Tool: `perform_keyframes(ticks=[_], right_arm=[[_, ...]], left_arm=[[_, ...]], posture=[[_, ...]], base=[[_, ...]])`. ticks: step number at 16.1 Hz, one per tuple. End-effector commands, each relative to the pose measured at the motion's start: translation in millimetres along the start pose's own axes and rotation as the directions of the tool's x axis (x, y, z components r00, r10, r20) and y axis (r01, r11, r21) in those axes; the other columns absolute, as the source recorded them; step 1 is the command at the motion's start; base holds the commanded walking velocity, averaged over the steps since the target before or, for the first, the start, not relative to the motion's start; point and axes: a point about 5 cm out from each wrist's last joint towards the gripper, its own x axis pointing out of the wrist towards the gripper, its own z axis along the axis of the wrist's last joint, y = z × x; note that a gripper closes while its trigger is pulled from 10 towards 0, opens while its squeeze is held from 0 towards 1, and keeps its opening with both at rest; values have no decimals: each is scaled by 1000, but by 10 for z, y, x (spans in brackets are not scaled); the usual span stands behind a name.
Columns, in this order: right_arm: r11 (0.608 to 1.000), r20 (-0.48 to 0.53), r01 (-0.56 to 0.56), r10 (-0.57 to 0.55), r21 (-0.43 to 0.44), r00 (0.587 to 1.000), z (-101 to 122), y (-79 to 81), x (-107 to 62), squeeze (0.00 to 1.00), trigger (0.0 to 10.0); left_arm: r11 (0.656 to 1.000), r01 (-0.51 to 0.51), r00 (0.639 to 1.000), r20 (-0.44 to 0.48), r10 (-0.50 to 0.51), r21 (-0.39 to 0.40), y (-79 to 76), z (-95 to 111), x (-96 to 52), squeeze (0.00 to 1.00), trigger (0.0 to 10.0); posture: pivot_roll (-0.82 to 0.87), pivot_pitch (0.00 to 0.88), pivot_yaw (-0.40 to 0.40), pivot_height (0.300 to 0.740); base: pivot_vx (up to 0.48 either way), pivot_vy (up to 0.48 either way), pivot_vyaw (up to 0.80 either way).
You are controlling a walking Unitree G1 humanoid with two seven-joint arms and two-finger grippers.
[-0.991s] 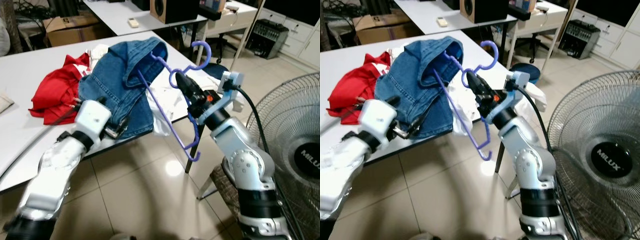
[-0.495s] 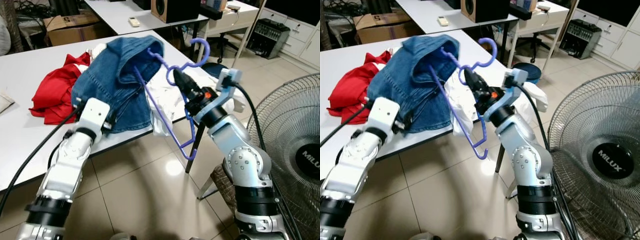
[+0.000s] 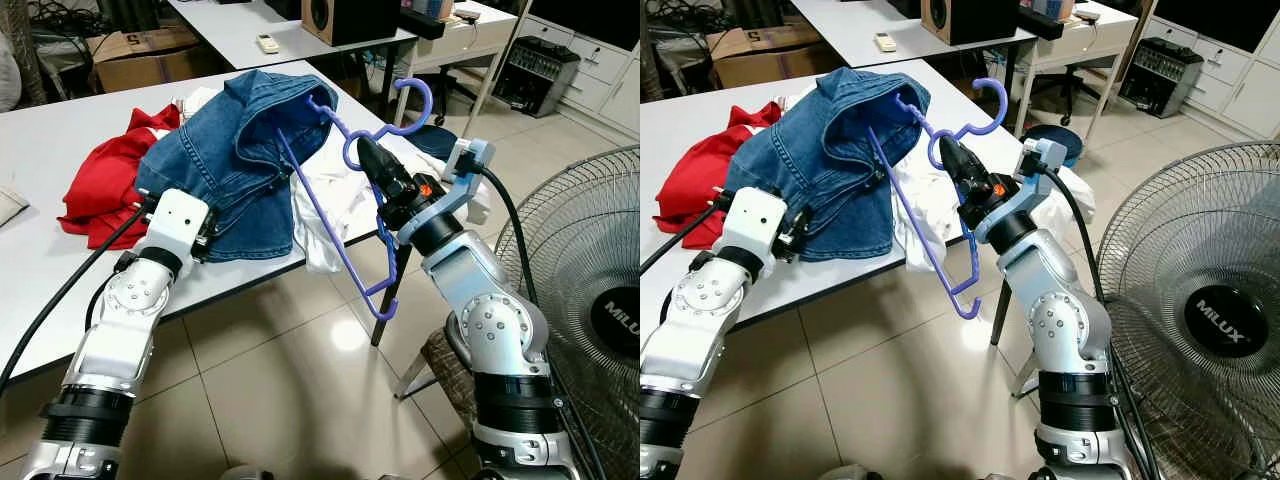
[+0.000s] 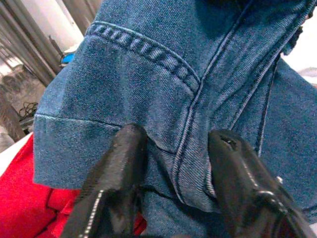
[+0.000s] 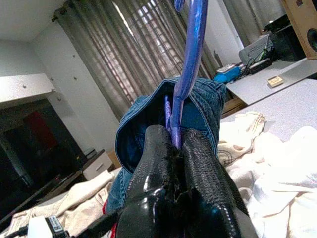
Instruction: Hang hanger
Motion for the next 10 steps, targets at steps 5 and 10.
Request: perform_keyframes(ticks=[5,10], right_arm=[[1000,49,-2,2,-1,999,101,2,-13,0,10000],[996,71,77,-80,43,994,120,-141,-120,0,10000]], left_arm=[[980,-48,997,46,58,-193,158,50,3,0,0],[780,-83,939,213,269,-620,663,389,20,0,0]], posture=[[-68,2,7,740],[-61,0,14,740]], base=[[0,0,0],[0,0,0]])
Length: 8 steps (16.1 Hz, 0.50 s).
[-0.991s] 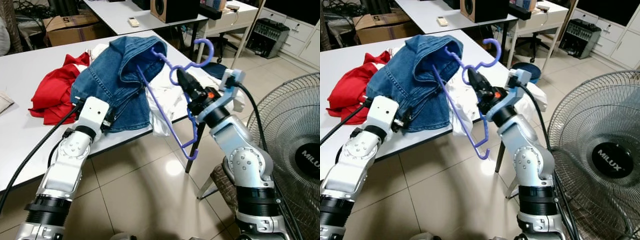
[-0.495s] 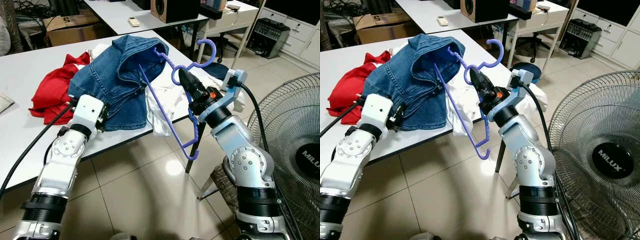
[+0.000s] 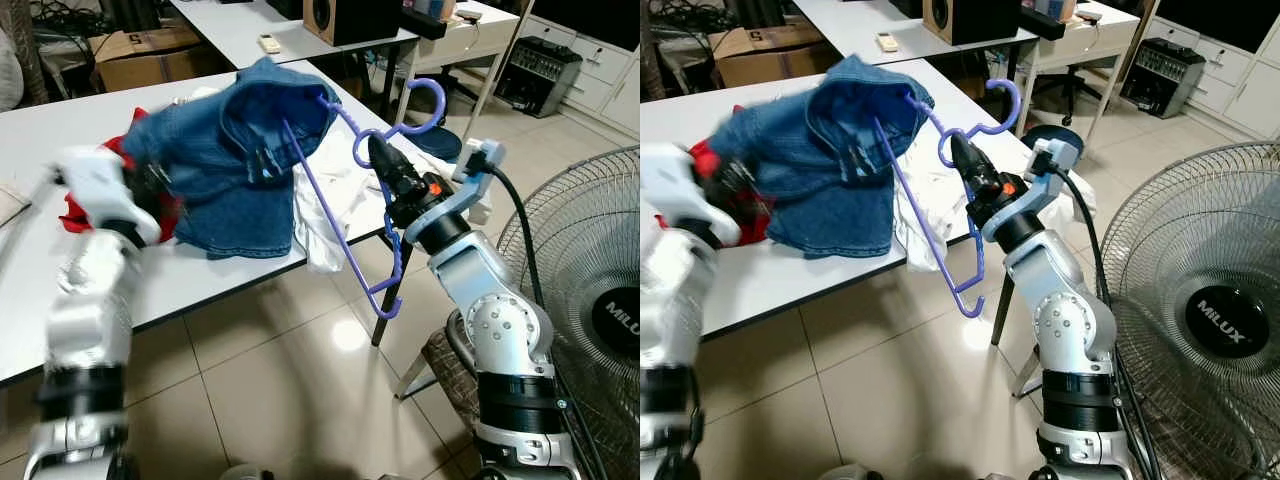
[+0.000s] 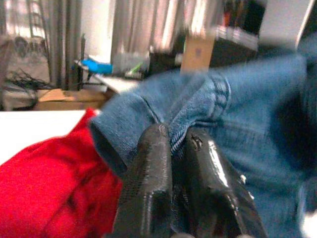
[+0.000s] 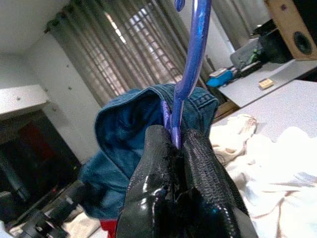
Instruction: Hang hanger
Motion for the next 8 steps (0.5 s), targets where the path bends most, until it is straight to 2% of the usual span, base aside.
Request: perform_keyframes(ticks=[1,3,5,6,7,8], right_arm=[[1000,38,30,-30,6,999,75,-58,-60,0,10000],[998,42,64,-64,10,997,82,-119,-98,0,10000],[991,46,133,-134,22,990,106,-246,-198,0,10000],[991,46,133,-134,22,990,106,-246,-198,0,10000],[989,23,150,-150,0,988,93,-279,-236,0,10000],[988,9,155,-155,-13,988,82,-290,-252,0,10000]], left_arm=[[999,-8,999,36,9,-43,35,91,12,0,0],[990,4,995,101,11,-142,103,275,91,0,0],[967,49,974,225,9,-250,234,728,251,0,0],[967,49,974,225,9,-250,234,728,251,0,0],[959,59,964,266,18,-276,257,867,279,0,0],[956,64,960,280,20,-288,260,913,285,0,0]], posture=[[-61,0,14,740],[-60,0,21,740],[-61,0,37,740],[-61,0,37,740],[-62,0,44,740],[-63,0,47,740]], base=[[0,0,0],[0,0,0],[0,0,0],[0,0,0],[0,0,0],[0,0,0]])
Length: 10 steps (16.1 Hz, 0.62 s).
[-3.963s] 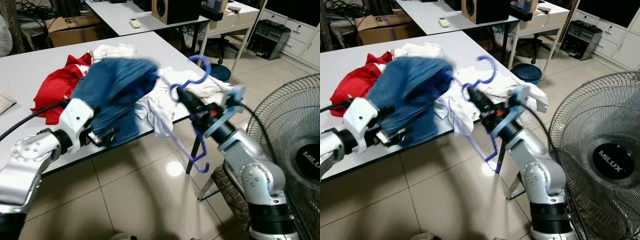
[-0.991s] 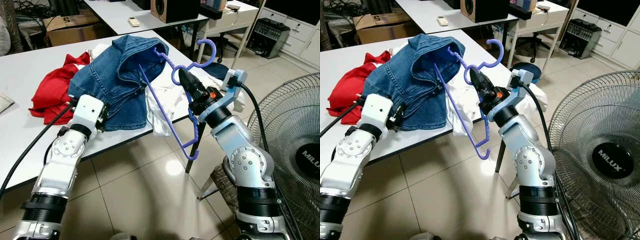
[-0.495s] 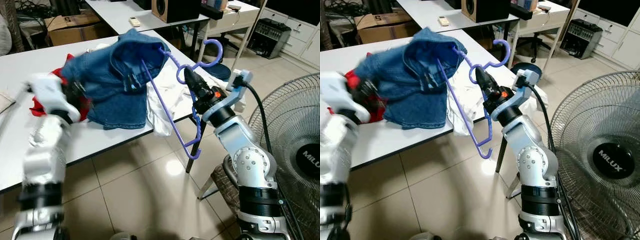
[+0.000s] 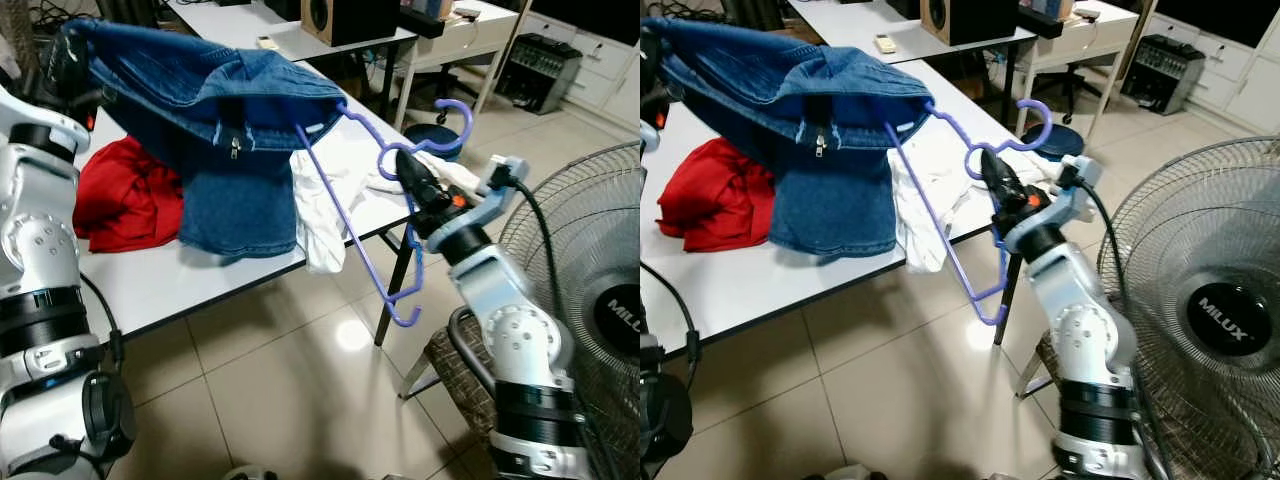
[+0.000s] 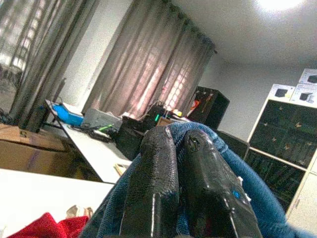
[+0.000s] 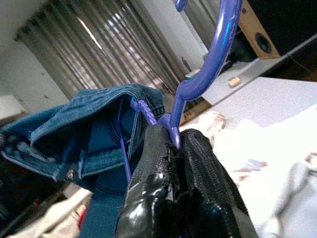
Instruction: Hang hanger
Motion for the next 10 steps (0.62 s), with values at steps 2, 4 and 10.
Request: perform_keyframes(ticks=[2,4,10], right_arm=[[998,-40,-40,38,-48,998,-36,47,-47,0,10000],[992,-58,-123,121,-28,991,-78,195,-25,0,10000],[977,-98,-208,211,42,973,-159,360,63,0,10000]], left_arm=[[994,56,997,-63,-50,98,-39,-10,-9,0,0],[978,132,977,-189,-101,160,-141,-238,-91,0,0],[829,322,843,-538,-30,458,3,-789,-624,0,0]], posture=[[-63,0,51,740],[-65,0,54,740],[-57,5,16,740]], base=[[0,0,0],[0,0,0],[0,0,0]])
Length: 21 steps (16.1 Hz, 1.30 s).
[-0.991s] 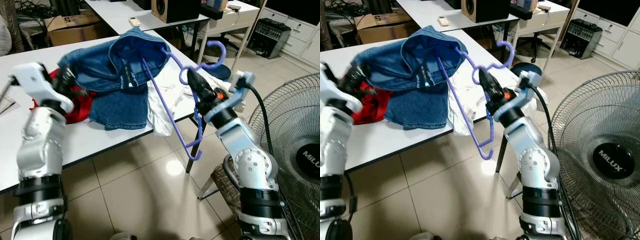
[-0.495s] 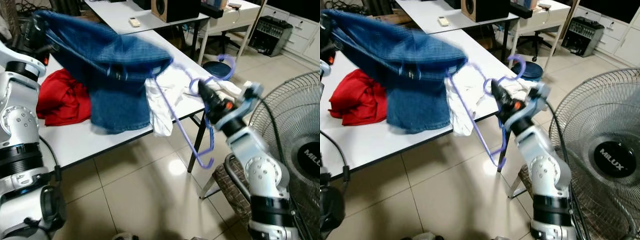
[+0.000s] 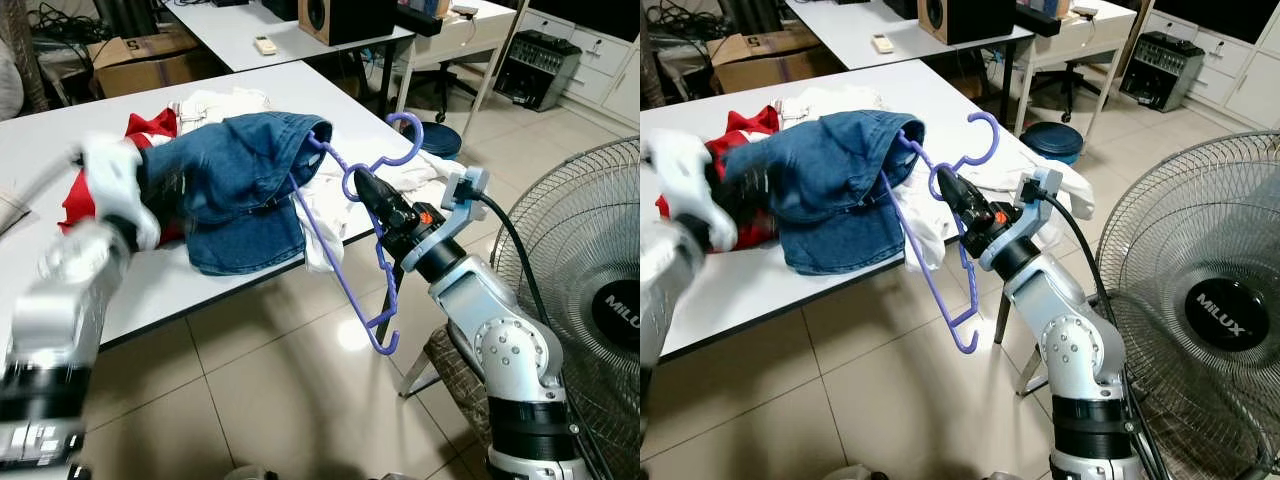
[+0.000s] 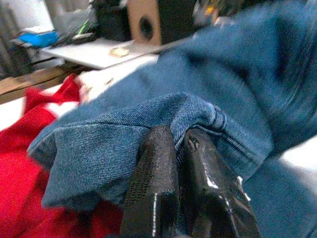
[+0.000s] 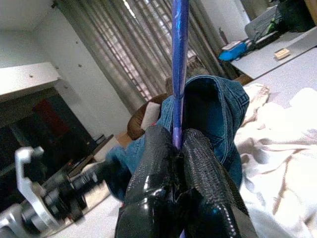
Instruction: Hang hanger
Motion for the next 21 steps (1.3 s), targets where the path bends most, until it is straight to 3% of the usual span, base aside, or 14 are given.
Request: perform_keyframes(ticks=[1,3,4,5,6,8,9,10,12,13,14,16,18,21], right_arm=[[999,18,-21,21,27,1000,65,19,30,0,10000],[998,24,-13,11,58,1000,73,-4,18,0,10000],[998,25,-12,10,65,1000,76,-8,15,0,10000],[997,28,-12,10,81,1000,86,-14,7,0,10000],[996,25,-11,9,92,1000,96,-24,1,0,10000],[995,21,-10,8,101,1000,100,-26,3,0,10000],[994,19,-12,10,106,1000,102,-18,9,0,10000],[994,20,-14,12,109,1000,111,-14,11,0,10000],[993,23,-15,13,115,1000,126,-10,10,0,10000],[993,25,-17,14,117,1000,133,-6,10,0,10000],[992,26,-25,22,120,999,143,12,20,0,10000],[992,27,-29,26,121,999,151,21,26,0,10000],[992,29,-34,31,122,999,165,35,37,0,10000],[992,27,-41,38,123,999,166,54,43,0,10000]], left_arm=[[994,-52,999,-5,52,100,102,44,-60,1000,10000],[962,-63,996,-37,75,264,195,16,-150,1000,10000],[955,-63,996,-34,77,288,212,22,-168,1000,10000],[935,-75,997,25,70,346,241,126,-197,1000,10000],[944,-23,977,207,-48,330,127,452,-199,1000,10000],[959,90,964,217,-152,268,-4,535,-179,1000,10000],[970,112,967,199,-156,215,-35,498,-155,1000,10000],[996,39,965,254,-57,76,-16,512,-121,1000,10000],[999,40,957,290,-28,-34,-71,550,-67,1000,10000],[993,115,963,246,-115,11,-223,502,-31,1000,10000],[974,227,969,97,-226,3,-536,243,36,1000,10000],[984,178,983,55,-176,-27,-654,109,109,1000,10000],[990,136,990,28,-137,29,-752,-13,217,1000,10000],[996,92,994,53,-92,8,-801,-13,306,1000,10000]], posture=[[-57,7,7,740],[-62,10,1,740],[-64,11,0,740],[-67,11,-3,740],[-66,12,-10,740],[-68,12,-10,740],[-79,12,-7,740],[-82,13,-7,740],[-82,13,-8,740],[-84,11,-8,740],[-89,8,-9,740],[-89,8,-9,740],[-97,7,-8,740],[-99,7,-8,740]], base=[[0,0,0],[0,0,0],[0,0,0],[0,0,0],[0,0,0],[0,0,0],[0,0,0],[0,0,0],[0,0,0],[0,0,0],[0,0,0],[0,0,0],[0,0,0],[0,0,0]])
